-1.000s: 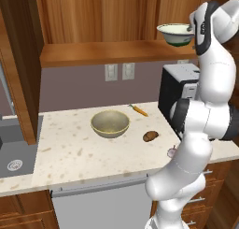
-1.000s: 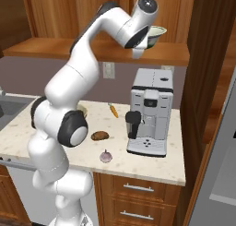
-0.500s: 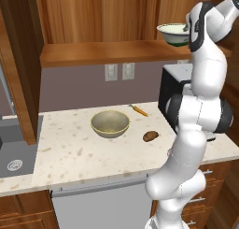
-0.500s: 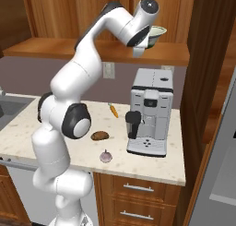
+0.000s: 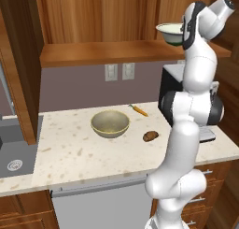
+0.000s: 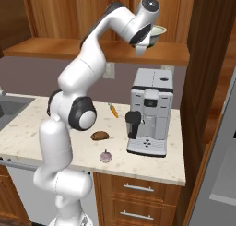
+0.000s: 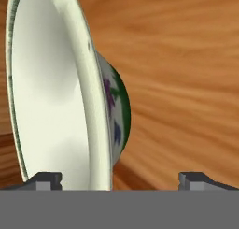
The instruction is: Pick both bowls and place them on the counter. Then place the potato in one bowl and place the garlic in the other bowl.
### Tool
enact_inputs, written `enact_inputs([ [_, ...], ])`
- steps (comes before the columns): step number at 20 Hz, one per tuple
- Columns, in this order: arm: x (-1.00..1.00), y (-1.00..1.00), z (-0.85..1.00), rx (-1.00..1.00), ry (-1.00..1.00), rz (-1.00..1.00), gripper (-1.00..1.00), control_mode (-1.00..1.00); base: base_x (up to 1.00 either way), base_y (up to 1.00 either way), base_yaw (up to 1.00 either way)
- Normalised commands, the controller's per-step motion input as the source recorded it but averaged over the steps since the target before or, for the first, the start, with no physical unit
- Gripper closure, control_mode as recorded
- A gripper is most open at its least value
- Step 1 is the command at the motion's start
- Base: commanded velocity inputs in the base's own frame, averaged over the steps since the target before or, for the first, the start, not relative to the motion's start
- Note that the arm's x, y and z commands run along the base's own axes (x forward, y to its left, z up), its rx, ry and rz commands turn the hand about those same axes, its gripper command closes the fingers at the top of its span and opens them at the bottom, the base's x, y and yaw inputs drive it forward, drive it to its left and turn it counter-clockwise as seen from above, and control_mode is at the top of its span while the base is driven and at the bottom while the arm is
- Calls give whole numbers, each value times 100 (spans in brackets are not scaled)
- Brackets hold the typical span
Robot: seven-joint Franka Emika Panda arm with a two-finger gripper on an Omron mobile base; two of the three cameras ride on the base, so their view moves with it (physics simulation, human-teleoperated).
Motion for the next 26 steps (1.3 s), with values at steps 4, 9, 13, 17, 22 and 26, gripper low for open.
enact_inputs([
  [4, 31, -14, 0, 0, 1, 0, -100, -100, 0, 0, 0],
  [9, 30, -10, 1, 2, 0, 0, -100, -100, 0, 0, 0],
  [13, 23, 0, -1, 3, 0, 0, -100, -100, 0, 0, 0],
  [17, 17, 8, -13, 2, 0, 0, -100, -100, 0, 0, 0],
  [22, 21, 32, -34, 1, 5, -1, 100, -100, 0, 0, 0],
  [26, 24, 25, -35, 0, 2, -2, 100, -100, 0, 0, 0],
])
